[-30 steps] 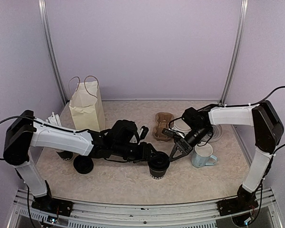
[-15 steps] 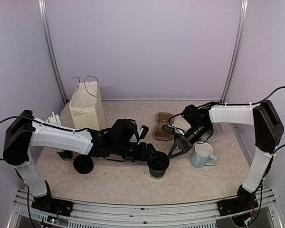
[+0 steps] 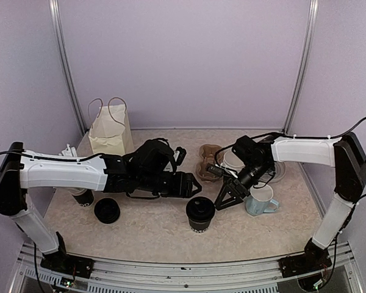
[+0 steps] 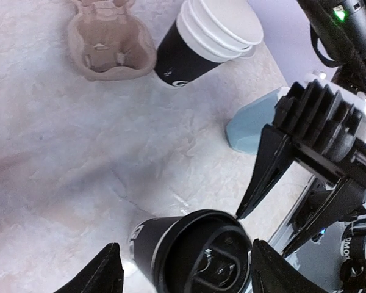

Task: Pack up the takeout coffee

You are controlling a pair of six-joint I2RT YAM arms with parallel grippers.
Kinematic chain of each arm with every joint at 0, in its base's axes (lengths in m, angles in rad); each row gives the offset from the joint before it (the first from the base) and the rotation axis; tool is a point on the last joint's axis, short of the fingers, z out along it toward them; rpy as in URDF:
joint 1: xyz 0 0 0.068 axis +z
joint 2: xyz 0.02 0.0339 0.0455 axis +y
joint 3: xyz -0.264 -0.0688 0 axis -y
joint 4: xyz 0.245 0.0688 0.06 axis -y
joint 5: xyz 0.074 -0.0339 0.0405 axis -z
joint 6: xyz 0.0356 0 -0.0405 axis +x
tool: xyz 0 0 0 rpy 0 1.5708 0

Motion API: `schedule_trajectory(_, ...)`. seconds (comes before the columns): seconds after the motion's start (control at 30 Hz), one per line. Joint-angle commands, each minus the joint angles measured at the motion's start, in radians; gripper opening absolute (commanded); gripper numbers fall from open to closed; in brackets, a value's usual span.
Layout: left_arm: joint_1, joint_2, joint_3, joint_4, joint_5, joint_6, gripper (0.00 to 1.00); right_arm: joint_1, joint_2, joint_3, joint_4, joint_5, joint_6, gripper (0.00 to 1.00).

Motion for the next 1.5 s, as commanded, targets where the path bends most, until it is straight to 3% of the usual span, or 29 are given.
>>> schedule_trajectory(0.0, 0.0, -0.118, -0.102, -0.056, -0.094, -0.142, 0.65, 0.004, -0.007, 0.057, -0.028, 0.081, -0.018, 0.5)
schedule_trajectory(0.23, -0.014, -0.147, -0.214, 0.045, 0.001, -0.216, 0.44, -0.015, 0.024, 0.123, -0.002, 0.174, 0.047, 0.43)
schedule_trajectory(0.43, -0.016, -0.108, -0.227, 0.108, 0.025, -0.218, 0.35, -0.026, 0.066, 0.132, 0.014, 0.215, 0.081, 0.39)
schedule_trajectory(1.13, -0.002, -0.019, -0.223, 0.112, 0.08, -0.197, 0.31, -0.016, 0.157, 0.147, -0.037, 0.105, 0.039, 0.47)
schedule_trajectory(1.47, -0.019, 0.045, -0.23, 0.011, 0.075, -0.201, 0.27, 0.016, 0.223, 0.075, -0.009, 0.28, 0.084, 0.46)
